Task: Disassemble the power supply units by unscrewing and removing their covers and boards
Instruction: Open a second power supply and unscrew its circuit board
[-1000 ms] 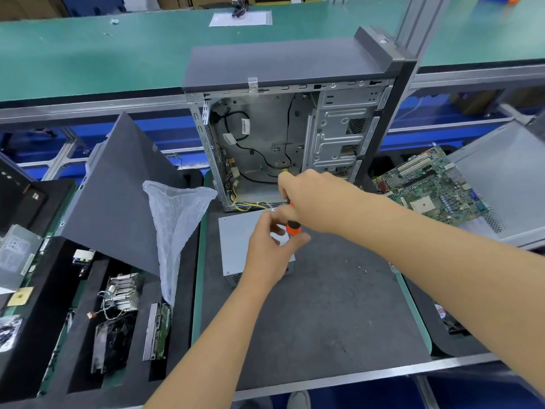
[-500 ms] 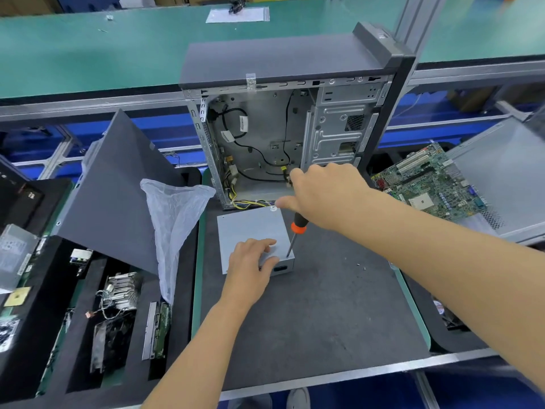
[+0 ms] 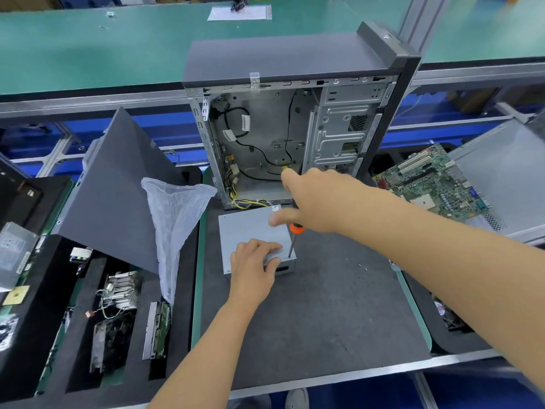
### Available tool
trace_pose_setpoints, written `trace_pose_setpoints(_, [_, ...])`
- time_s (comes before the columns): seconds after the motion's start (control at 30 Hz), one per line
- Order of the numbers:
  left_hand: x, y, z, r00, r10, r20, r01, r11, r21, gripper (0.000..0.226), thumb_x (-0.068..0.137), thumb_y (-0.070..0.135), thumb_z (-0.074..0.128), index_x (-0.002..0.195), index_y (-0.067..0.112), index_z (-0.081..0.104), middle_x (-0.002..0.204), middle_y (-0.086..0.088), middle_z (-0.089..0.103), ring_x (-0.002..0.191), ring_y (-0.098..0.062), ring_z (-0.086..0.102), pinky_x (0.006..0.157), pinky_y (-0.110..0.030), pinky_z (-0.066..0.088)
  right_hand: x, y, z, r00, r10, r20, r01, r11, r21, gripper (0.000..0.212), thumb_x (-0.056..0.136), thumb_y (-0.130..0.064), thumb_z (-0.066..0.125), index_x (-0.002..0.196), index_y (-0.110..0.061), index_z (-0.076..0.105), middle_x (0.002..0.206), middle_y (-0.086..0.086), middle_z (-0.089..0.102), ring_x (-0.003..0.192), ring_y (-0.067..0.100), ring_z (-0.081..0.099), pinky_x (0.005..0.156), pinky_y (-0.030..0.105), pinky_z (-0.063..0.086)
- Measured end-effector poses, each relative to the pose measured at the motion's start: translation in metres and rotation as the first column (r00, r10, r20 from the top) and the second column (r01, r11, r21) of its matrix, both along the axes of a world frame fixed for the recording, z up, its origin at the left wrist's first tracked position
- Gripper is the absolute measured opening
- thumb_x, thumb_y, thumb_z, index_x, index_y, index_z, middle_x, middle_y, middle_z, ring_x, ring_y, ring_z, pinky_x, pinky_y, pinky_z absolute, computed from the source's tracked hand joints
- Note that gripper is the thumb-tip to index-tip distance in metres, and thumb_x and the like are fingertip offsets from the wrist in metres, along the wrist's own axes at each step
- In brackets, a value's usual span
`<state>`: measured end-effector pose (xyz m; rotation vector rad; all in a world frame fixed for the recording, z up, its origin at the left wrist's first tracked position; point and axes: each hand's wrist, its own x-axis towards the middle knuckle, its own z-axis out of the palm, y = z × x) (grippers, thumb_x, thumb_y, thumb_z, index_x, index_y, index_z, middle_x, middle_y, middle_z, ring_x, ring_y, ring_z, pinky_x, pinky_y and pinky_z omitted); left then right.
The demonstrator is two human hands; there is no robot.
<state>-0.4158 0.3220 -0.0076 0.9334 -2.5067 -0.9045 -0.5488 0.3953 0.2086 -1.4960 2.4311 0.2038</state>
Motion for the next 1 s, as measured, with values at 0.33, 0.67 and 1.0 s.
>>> trace_pose_setpoints(0.33, [0.0,0.001,-0.001,1.0,-0.004,-0.002,0.004,1.0,-0.019,0.021,0.095,0.023,0.067,0.113,0.032,0.073,0.106,0.011,0.057,0.104,-0.014,0.042,0.089,-0.026,0.025,-0.009,0.001,-0.003,0.982,0.105,0.16,-0.096,0.993,-0.066,0.033,0.09,-0.02,0.059,0.117,-0.024,0.041,0.108,0.0,0.047,0.098,0.026,0.044,0.068,0.036,0.037])
trace_pose_setpoints(0.67, [0.0,0.001,-0.002,1.0,0.003,0.012,-0.003,1.0,-0.02,0.021,0.095,0.024,0.067,0.113,0.034,0.071,0.107,0.014,0.056,0.104,-0.012,0.041,0.088,-0.023,0.022,0.001,0.0,0.003,0.932,0.07,-0.355,-0.045,0.996,0.079,0.066,0.095,-0.071,0.025,0.111,-0.012,0.049,0.069,0.001,0.029,0.074,0.026,0.041,0.049,0.032,0.021])
trace_pose_setpoints(1.0, [-0.001,0.001,-0.002,1.0,-0.002,0.024,0.003,0.999,-0.038,0.021,0.096,0.024,0.066,0.112,0.036,0.072,0.104,0.017,0.052,0.102,-0.009,0.038,0.085,-0.021,0.019,-0.01,0.0,-0.003,0.991,0.133,0.008,-0.133,0.991,-0.009,0.041,0.088,-0.025,0.066,0.122,-0.022,0.042,0.115,0.003,0.042,0.101,0.028,0.042,0.079,0.041,0.044])
